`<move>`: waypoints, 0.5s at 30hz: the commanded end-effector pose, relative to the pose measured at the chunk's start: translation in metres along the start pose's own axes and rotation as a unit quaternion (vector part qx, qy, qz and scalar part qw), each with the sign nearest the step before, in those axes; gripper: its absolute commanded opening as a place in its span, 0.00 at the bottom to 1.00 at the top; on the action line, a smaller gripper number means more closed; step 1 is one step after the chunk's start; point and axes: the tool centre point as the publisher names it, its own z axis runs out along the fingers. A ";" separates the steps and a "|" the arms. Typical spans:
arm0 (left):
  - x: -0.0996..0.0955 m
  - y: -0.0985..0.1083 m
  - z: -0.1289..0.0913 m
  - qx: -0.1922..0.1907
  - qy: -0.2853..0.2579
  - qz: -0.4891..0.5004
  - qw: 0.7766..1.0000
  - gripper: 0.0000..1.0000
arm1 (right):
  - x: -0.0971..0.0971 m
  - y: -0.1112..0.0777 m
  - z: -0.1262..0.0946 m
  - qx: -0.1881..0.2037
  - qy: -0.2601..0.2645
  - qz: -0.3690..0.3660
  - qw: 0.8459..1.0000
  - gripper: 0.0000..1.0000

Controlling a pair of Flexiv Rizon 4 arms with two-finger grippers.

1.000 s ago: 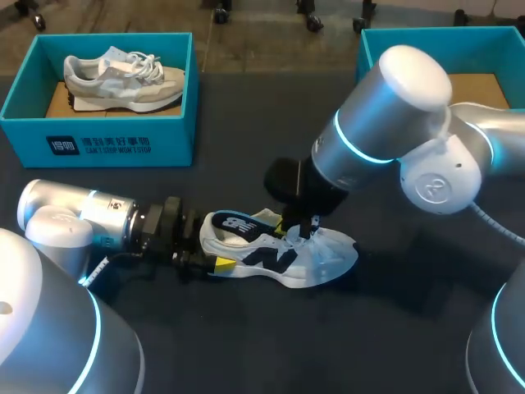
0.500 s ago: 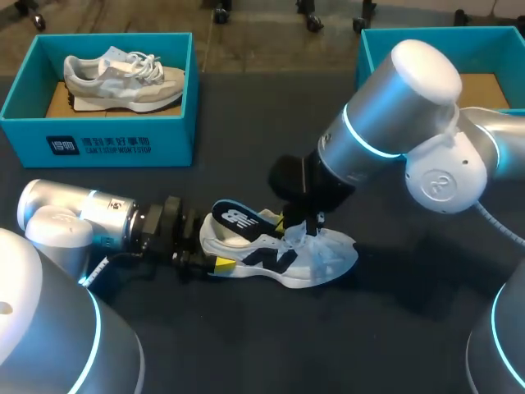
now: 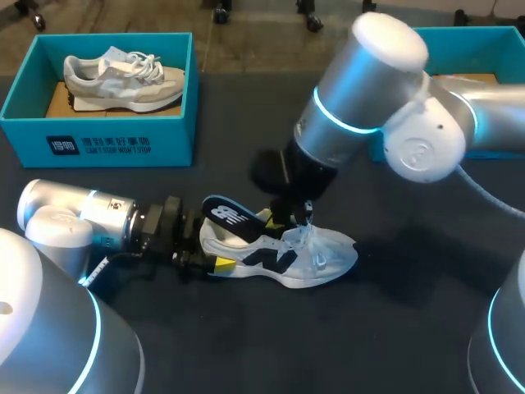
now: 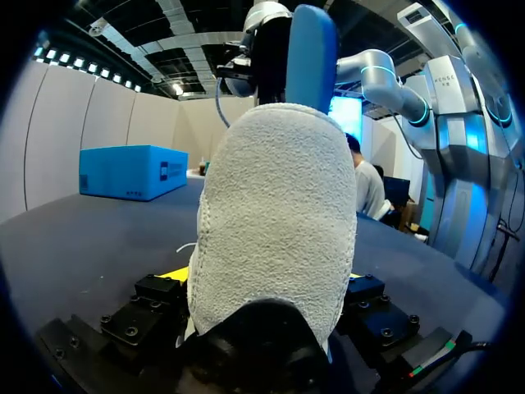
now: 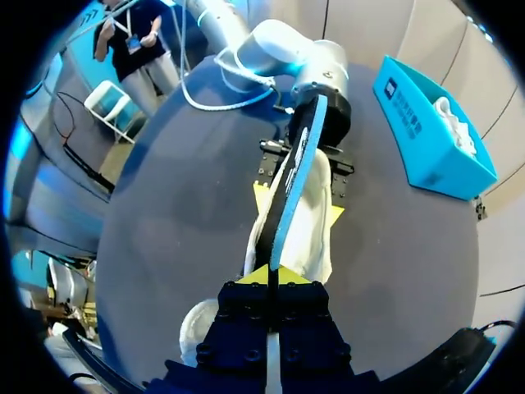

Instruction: Take the shoe out of the shoebox, open the shoe tongue, remove and reinsert the insole, then place the shoe into the shoebox

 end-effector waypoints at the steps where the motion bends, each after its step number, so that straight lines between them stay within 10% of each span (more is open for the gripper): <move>1: -0.003 0.009 0.004 0.001 -0.001 0.000 1.000 0.00 | -0.009 0.014 0.006 0.032 0.009 0.003 0.999 0.01; 4: -0.003 0.009 0.004 0.001 -0.001 0.000 1.000 0.00 | -0.008 0.014 0.004 0.036 0.006 0.011 0.999 0.42; 15: -0.003 0.009 0.004 0.001 -0.001 0.000 1.000 0.00 | -0.006 0.016 -0.003 0.023 0.010 0.047 0.999 0.55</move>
